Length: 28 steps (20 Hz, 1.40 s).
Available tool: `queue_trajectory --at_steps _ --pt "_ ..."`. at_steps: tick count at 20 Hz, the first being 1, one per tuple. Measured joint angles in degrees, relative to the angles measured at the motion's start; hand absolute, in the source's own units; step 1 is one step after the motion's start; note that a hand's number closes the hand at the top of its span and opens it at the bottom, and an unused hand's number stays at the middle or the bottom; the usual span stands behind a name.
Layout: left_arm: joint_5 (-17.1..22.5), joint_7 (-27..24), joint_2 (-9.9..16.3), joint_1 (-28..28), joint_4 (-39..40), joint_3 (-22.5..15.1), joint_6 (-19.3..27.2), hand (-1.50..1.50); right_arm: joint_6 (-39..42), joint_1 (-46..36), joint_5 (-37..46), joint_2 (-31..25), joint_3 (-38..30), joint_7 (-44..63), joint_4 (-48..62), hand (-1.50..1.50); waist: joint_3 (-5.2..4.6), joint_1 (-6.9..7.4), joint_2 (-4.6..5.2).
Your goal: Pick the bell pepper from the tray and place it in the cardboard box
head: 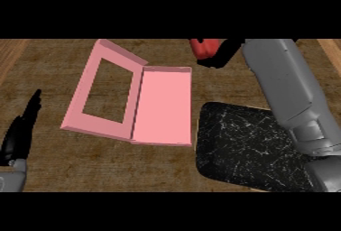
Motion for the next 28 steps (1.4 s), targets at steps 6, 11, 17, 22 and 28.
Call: queue_trajectory --at_steps 6,11,17,22,28 --pt "-0.29 -0.03 0.36 -0.35 -0.32 0.74 -0.8 0.0 1.2 -2.58 -1.4 7.69 -0.08 9.93 0.34 1.5 0.0 0.26 0.13" --pt "-0.1 -0.46 0.79 -1.13 0.11 1.29 -2.25 0.0 -1.86 -6.93 -4.85 10.75 3.0 15.16 4.84 1.5 -0.01 1.41 0.4" --pt "-1.17 0.28 -0.6 -3.11 0.27 0.09 -2.38 0.0 -9.3 -9.04 -9.97 11.75 11.61 18.1 10.8 1.5 -0.05 3.1 0.76" --pt "-2.05 1.09 -1.28 -4.91 0.08 -0.99 -2.65 0.0 -12.07 -7.8 -16.3 11.96 17.26 22.83 13.89 -1.5 -0.07 4.83 1.06" --pt "-2.32 0.37 -1.72 -6.43 1.61 -1.02 -3.14 0.0 -12.53 -6.03 -23.69 12.04 22.89 24.13 14.73 -1.5 -0.07 5.51 1.36"
